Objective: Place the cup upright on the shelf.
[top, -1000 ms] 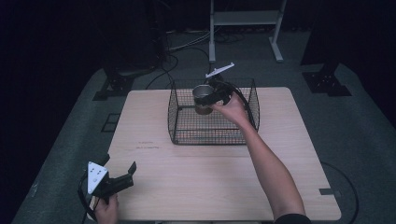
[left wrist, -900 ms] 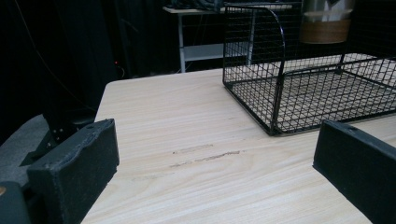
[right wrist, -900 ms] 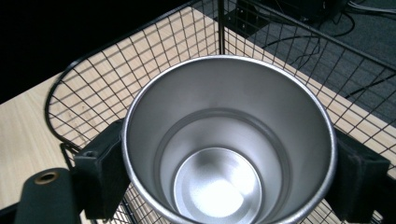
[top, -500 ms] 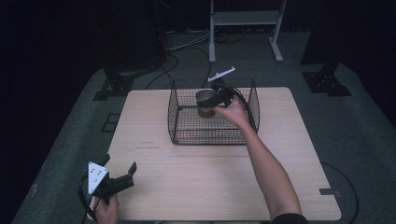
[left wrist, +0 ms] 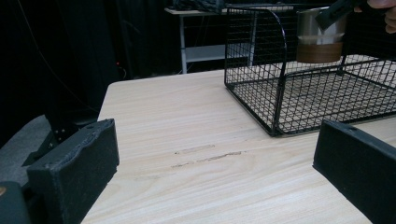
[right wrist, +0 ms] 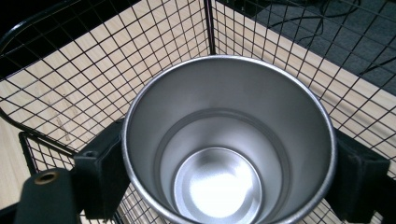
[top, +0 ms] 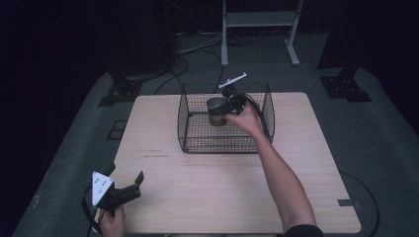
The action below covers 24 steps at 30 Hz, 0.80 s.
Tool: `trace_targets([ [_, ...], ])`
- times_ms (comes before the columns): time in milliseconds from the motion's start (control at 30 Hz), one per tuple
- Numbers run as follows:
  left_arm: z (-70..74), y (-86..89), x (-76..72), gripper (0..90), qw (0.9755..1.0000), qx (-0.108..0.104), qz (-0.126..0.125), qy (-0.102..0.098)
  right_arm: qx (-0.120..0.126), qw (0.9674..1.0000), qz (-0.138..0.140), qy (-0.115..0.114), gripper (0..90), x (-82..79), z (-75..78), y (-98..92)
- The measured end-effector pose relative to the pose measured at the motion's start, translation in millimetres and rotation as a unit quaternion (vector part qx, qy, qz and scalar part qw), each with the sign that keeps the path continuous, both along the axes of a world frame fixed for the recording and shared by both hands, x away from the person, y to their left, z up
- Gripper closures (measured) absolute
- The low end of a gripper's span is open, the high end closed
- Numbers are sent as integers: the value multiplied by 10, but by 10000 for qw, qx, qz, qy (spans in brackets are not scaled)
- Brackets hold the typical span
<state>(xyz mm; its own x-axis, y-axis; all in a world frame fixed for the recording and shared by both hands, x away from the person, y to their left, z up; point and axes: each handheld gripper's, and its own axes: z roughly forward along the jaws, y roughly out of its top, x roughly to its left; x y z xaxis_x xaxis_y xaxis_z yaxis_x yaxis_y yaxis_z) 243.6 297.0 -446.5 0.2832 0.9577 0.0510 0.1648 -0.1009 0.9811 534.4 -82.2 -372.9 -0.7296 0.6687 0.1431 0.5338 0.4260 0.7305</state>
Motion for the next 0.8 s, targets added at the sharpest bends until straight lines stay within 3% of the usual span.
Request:
trace_targets([
  [800, 5, 19, -7, 0, 10000, 9, 21, -5, -102, 9998, -16, 187, 144, 77, -213, 4],
])
